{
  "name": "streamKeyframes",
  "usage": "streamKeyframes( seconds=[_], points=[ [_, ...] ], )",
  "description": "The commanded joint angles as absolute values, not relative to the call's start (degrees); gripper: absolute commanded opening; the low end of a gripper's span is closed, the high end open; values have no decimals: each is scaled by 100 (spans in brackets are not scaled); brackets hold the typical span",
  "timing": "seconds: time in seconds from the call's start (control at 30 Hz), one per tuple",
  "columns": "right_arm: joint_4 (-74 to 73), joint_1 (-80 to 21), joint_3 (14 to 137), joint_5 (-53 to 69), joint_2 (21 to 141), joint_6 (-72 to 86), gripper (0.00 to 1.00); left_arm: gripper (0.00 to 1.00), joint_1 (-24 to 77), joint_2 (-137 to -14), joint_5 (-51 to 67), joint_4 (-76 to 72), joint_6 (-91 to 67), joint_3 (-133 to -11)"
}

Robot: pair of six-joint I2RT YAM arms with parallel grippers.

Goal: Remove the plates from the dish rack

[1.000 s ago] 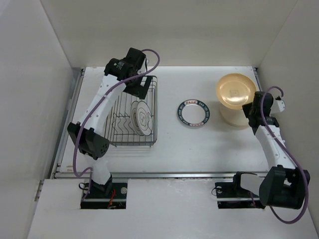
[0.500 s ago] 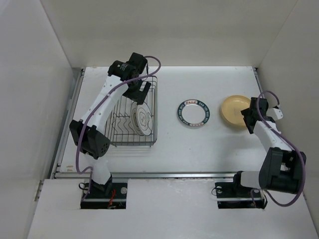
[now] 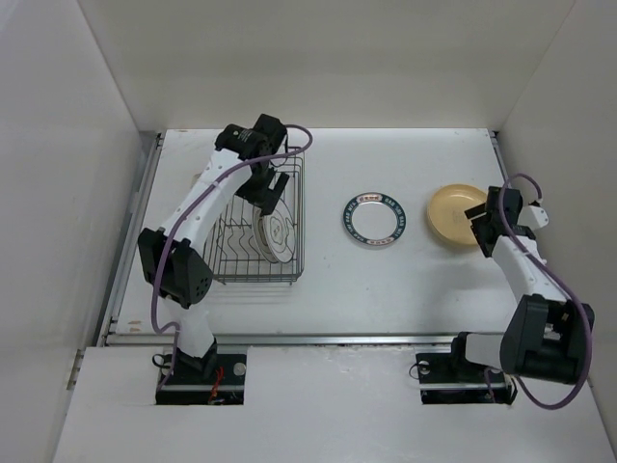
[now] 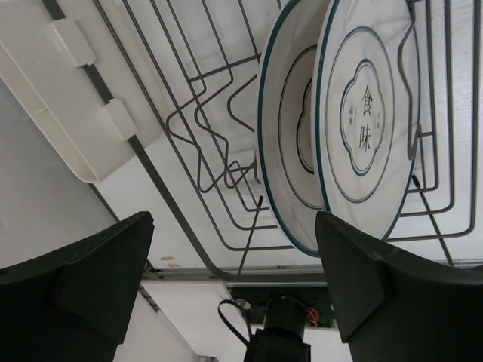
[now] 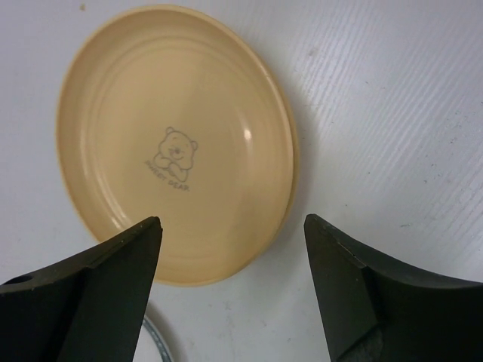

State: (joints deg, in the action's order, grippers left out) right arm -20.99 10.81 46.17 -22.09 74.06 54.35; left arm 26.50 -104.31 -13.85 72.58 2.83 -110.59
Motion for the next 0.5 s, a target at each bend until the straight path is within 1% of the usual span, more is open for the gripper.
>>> streamKeyframes(
  seconds=[0.0,0.17,0.23,0.37,0.4,0.47],
  points=[
    [-1960,1099,4597,-1996,7023,5317,82,83,2610,-10353,-1362,7462,352,-10846],
    [-1960,1099,4597,-1872,6830,5265,81,73,2610,-10459,-1521,7286,290,-10723],
    [-1960,1099,4597,-1872,6829,5212,81,67,2610,-10581,-1416,7286,290,-10723],
    [-1960,1099,4597,-1872,6663,5159,80,54,2558,-10792,-1117,7233,290,-10723],
    [-1960,1099,4597,-1872,6662,5159,80,44,2558,-10854,-986,7303,290,-10723],
    [-1960,1099,4597,-1872,6601,5106,80,37,2435,-11082,-520,7531,290,-10723]
  ],
)
